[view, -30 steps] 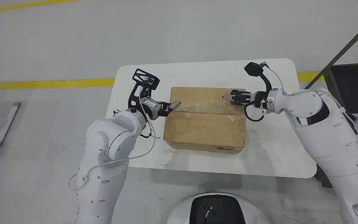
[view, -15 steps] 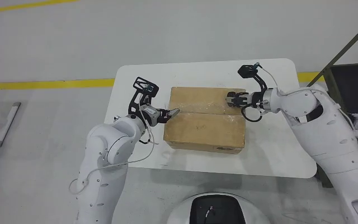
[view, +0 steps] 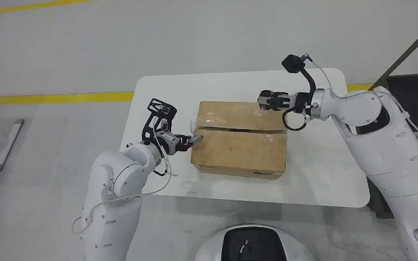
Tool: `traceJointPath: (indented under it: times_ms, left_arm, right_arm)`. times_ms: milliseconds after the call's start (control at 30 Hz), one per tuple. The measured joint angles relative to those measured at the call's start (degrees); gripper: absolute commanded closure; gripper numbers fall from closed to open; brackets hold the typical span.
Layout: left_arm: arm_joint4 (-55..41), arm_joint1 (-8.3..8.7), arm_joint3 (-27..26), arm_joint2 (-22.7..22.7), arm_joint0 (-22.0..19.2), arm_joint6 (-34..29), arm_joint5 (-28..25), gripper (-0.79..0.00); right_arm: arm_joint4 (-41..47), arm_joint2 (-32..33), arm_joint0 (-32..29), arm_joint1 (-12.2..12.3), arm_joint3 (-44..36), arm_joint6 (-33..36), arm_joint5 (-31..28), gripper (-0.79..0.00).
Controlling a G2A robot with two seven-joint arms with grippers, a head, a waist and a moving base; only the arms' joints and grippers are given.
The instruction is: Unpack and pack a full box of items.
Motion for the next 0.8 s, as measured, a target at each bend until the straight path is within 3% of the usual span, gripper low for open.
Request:
traceJointPath:
  times_ms: [400,800]
  left_arm:
    - [3.1,0.69,2.2,1.9,0.0,-1.6,-0.4,-0.785]
    - [6.2,0.78,6.1,4.6,-1.4,-1.7,3.0,-0.785]
  right_arm:
    - [5.7,1.2,0.8,0.4,-3.2,1.8,2.2,0.000]
    - [12.0,3.0,0.4,0.9,-6.9,2.2,8.5,0.000]
